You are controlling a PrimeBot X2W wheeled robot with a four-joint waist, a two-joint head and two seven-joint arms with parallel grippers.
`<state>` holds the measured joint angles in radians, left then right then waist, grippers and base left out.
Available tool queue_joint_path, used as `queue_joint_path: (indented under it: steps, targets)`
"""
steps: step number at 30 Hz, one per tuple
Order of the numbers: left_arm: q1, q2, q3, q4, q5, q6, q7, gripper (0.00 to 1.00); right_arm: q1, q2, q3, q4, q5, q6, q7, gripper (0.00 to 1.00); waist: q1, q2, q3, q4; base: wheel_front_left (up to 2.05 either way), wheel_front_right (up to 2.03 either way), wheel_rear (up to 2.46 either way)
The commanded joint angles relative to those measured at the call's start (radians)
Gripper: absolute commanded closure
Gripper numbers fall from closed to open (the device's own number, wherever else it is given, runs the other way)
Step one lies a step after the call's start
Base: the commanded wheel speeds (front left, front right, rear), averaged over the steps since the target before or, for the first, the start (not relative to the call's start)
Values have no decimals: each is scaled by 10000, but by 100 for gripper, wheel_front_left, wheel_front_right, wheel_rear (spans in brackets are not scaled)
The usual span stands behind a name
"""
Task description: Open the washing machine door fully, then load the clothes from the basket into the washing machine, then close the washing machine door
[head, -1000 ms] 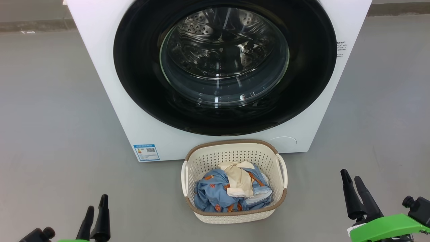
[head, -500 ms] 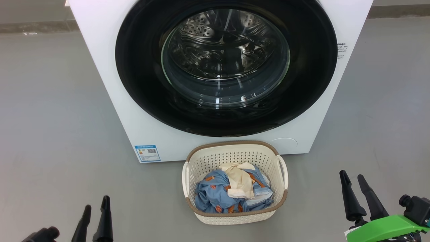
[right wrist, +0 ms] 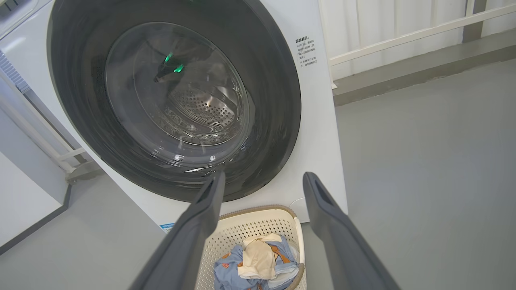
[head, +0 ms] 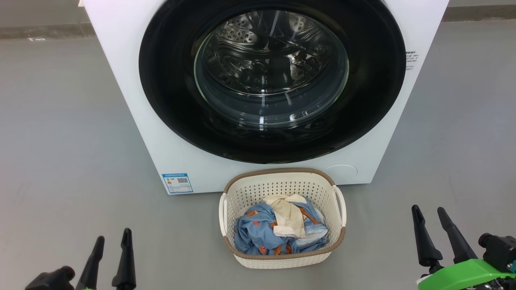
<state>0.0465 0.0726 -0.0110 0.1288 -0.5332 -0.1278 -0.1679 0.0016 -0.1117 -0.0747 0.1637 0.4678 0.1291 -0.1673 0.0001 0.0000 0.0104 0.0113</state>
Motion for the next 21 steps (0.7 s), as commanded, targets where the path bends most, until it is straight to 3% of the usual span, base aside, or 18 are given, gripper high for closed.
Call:
queue_joint_path:
  steps: [1,21]
  targets:
    - [-50,200,268,-354,352,-21,-148,0,-51,-183,182,-265,-348,12,-159,0,-1,0,2,2,0,0,0]
    - [118,317,257,-702,2518,-27,-707,0,30,-300,160,-456,-2554,15,-714,0,-1,0,34,-3,0,0,0]
